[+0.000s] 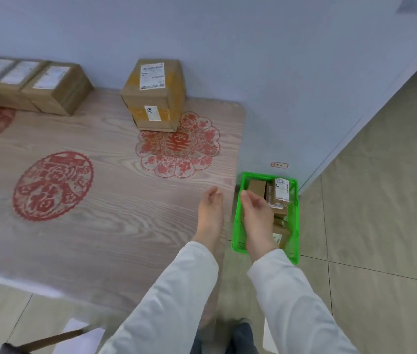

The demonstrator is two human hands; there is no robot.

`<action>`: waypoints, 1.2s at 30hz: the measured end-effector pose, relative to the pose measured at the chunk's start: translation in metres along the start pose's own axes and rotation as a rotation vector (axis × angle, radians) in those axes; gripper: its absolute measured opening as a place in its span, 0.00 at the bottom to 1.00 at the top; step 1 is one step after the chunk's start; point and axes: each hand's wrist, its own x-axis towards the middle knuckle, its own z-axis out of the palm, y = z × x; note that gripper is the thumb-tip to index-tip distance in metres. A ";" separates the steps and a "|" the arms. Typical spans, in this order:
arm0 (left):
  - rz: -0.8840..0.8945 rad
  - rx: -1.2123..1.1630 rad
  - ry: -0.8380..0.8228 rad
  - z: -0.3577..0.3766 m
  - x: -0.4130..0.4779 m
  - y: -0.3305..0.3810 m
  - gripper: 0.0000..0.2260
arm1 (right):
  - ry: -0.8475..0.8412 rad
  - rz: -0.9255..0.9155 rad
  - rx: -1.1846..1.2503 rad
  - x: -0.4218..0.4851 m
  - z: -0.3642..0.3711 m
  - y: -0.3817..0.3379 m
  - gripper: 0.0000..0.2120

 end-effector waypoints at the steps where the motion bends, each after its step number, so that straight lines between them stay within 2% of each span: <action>1: 0.017 -0.005 0.002 -0.013 0.004 0.006 0.17 | -0.008 -0.010 -0.003 -0.003 0.014 -0.002 0.13; 10: 0.106 -0.024 0.019 -0.175 0.073 0.055 0.16 | -0.074 -0.079 -0.081 -0.022 0.168 -0.009 0.14; 12: 0.109 -0.039 0.032 -0.211 0.089 0.065 0.16 | -0.101 -0.058 -0.089 -0.023 0.195 -0.011 0.19; 15: 0.096 -0.027 0.026 -0.239 0.111 0.073 0.16 | -0.097 -0.023 -0.047 -0.020 0.219 -0.014 0.21; 20: 0.043 -0.019 -0.013 -0.246 0.137 0.079 0.17 | -0.095 -0.007 -0.067 -0.003 0.237 -0.021 0.25; 27: 0.006 0.015 -0.048 -0.232 0.180 0.105 0.25 | -0.067 0.000 -0.036 0.041 0.255 -0.042 0.32; 36: 0.080 0.033 0.028 -0.208 0.277 0.161 0.31 | -0.088 0.021 -0.002 0.136 0.295 -0.080 0.40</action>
